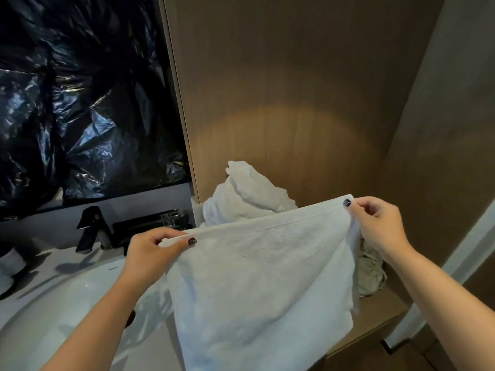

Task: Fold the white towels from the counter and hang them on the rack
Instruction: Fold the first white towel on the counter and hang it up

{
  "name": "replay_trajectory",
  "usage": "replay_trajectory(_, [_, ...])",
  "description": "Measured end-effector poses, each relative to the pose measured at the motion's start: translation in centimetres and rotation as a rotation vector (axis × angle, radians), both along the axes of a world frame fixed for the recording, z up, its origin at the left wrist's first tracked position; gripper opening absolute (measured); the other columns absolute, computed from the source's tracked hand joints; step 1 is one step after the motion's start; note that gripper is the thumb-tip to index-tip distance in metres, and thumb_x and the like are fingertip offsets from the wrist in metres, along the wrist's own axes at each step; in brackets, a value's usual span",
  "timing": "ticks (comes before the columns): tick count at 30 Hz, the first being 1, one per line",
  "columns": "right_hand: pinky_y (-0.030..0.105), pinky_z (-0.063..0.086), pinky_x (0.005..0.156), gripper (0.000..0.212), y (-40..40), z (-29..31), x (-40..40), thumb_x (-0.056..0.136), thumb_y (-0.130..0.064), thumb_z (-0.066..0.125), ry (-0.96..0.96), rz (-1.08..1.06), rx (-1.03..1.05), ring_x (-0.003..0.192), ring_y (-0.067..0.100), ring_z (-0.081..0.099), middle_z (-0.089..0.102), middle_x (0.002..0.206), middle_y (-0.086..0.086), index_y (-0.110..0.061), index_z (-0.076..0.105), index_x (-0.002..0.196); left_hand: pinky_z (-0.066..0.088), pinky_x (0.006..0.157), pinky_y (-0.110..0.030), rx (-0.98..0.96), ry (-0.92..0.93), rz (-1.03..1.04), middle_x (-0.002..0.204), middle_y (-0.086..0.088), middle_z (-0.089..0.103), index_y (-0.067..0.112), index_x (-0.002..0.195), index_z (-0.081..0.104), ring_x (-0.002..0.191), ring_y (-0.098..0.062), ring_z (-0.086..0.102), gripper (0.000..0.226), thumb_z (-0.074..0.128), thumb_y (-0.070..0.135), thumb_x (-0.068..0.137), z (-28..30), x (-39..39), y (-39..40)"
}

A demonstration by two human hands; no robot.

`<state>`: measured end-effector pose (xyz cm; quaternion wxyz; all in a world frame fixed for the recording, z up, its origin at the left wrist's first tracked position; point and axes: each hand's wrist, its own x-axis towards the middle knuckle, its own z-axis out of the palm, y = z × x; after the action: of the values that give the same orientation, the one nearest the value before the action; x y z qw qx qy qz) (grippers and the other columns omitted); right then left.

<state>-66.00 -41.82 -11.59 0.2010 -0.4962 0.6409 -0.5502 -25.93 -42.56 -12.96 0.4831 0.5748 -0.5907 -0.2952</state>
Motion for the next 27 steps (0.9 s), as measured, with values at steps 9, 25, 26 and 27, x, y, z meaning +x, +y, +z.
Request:
replay_trajectory(9, [0.032,0.059,0.068,0.013,-7.4,4.1,3.9,0.098,-0.020,0.057,-0.079,-0.047,0.028,0.071,0.021,0.074,0.070,0.078,0.012,-0.009,0.063,0.097,0.049,0.061,-0.016,-0.338,-0.464,-0.045,0.080,0.019,0.068,0.049,0.086,0.061,0.072,-0.001,0.064,0.027,0.079,0.029,0.079,3.5,4.3,-9.7])
replay_trajectory(25, [0.016,0.033,0.110,0.051,-15.8,-5.6,14.5,0.100,-0.006,0.048,0.137,0.107,-0.206,0.134,0.001,0.040,0.026,0.155,-0.010,-0.022,0.033,0.146,0.008,0.115,-0.009,-0.314,-0.166,0.005,0.160,0.013,0.013,0.028,0.154,0.017,0.144,0.011,0.009,0.056,0.038,0.022,0.102,-4.9,-9.1,-12.3])
replay_trajectory(26, [0.024,0.029,0.115,0.051,-15.8,-6.4,15.2,0.100,-0.011,0.048,0.314,0.138,-0.228,0.138,0.004,0.036,0.029,0.156,-0.010,-0.026,0.032,0.146,0.003,0.119,-0.016,-0.364,-0.261,-0.050,0.162,0.010,0.012,0.029,0.155,0.010,0.148,0.004,0.006,0.059,0.033,0.025,0.102,-5.7,-10.1,-12.5])
replay_trajectory(27, [0.033,0.027,0.117,0.050,-16.0,-7.2,15.4,0.101,-0.018,0.046,0.450,0.159,-0.243,0.140,0.006,0.035,0.033,0.155,-0.009,-0.029,0.031,0.147,0.000,0.122,-0.025,-0.400,-0.351,-0.073,0.163,0.005,0.013,0.027,0.157,0.006,0.151,-0.005,0.006,0.061,0.031,0.028,0.100,-6.4,-10.8,-13.1])
